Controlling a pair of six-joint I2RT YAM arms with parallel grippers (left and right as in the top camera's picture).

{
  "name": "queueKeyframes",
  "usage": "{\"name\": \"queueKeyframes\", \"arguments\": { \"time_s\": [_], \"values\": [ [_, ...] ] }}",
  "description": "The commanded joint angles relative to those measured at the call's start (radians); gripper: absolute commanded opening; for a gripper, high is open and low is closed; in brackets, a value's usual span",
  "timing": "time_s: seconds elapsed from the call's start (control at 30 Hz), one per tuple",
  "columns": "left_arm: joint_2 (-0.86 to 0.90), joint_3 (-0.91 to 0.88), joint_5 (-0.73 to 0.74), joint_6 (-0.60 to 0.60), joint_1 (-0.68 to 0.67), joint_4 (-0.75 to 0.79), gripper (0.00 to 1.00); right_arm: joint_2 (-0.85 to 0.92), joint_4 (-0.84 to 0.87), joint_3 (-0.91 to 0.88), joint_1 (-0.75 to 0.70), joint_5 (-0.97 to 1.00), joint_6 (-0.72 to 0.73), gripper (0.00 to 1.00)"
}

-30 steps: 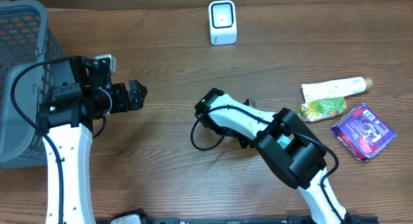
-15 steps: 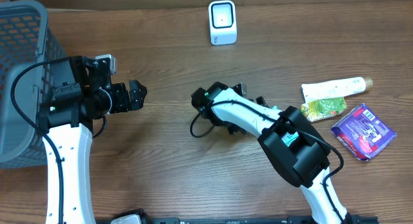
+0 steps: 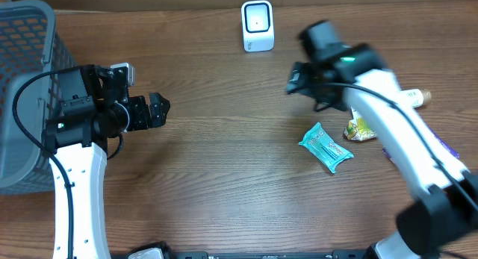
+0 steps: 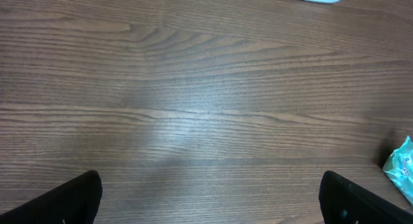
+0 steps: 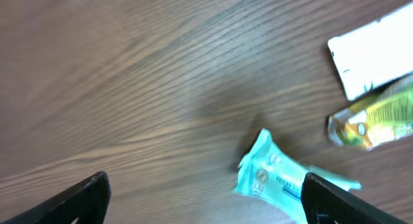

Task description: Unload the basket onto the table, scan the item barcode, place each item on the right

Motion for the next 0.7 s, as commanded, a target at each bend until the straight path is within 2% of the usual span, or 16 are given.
{"name": "queueKeyframes", "arguments": {
  "time_s": [0.0, 0.1, 0.27, 0.47, 0.67],
  "values": [
    [-0.005, 0.013, 0.015, 0.008, -0.005, 0.000, 1.00, -0.048, 0.014, -0.142, -0.094, -0.228, -0.031, 0.95],
    [-0.005, 0.013, 0.015, 0.008, -0.005, 0.000, 1.00, -0.105, 0.105, -0.283, -0.158, -0.362, -0.076, 0.95],
    [-0.005, 0.013, 0.015, 0.008, -0.005, 0.000, 1.00, -0.240, 0.251, -0.534, -0.271, -0.476, -0.083, 0.92],
    [-0.005, 0.013, 0.015, 0.008, -0.005, 0.000, 1.00, -0.371, 0.318, -0.701, -0.367, -0.519, -0.129, 0.89],
    [-0.005, 0.013, 0.015, 0.008, -0.005, 0.000, 1.00, -0.367, 0.416, -0.845, -0.443, -0.517, -0.136, 0.87]
  ]
}}
